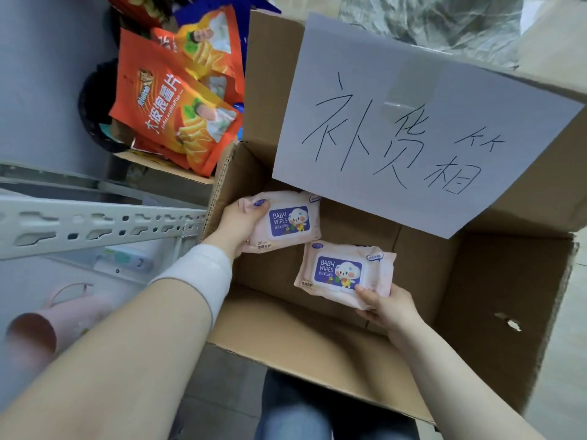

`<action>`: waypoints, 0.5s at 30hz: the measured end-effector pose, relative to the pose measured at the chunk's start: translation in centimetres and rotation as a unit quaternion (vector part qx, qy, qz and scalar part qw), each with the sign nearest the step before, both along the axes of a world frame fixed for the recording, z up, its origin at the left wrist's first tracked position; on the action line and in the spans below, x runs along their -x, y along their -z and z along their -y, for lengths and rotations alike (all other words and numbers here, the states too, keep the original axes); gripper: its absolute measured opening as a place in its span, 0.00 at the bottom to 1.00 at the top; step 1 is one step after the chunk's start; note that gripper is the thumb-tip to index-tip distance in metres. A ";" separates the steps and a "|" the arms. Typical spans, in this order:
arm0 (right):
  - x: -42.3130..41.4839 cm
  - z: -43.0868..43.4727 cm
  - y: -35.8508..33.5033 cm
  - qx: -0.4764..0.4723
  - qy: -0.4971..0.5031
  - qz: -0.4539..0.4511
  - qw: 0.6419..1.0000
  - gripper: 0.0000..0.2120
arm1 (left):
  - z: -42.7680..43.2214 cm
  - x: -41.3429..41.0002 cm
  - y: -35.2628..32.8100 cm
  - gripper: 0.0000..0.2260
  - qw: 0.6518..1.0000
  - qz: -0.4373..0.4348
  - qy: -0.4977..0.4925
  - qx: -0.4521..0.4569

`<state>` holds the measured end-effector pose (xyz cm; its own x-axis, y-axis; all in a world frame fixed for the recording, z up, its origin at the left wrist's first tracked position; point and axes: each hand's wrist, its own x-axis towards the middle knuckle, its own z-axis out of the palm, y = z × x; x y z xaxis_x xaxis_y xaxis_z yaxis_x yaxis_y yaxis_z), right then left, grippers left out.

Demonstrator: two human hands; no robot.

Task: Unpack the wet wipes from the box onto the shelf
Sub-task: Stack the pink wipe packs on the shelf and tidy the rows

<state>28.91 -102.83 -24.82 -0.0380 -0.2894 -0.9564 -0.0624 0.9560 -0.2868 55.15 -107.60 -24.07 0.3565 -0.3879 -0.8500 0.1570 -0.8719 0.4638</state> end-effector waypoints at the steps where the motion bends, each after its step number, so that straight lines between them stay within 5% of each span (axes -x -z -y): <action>1: 0.3 -0.1 -0.3 0.000 -0.001 0.000 1.000 0.13 | -0.3 0.3 -0.2 0.15 1.000 -0.001 -0.006 0.001; 11: 5.8 -2.2 -5.9 0.032 -0.016 0.029 0.999 0.10 | -5.4 4.3 -9.2 0.04 0.994 0.029 -0.060 0.084; 15: 7.5 -3.7 -12.1 0.046 -0.045 0.063 0.996 0.08 | -9.4 5.9 -17.0 0.08 0.985 0.078 -0.105 0.117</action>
<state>21.36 -99.14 -12.73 0.1110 -0.3728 -0.9212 -0.1048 0.9174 -0.3839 49.29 -98.15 -7.04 0.5689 -0.4704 -0.6746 0.2326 -0.6947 0.6806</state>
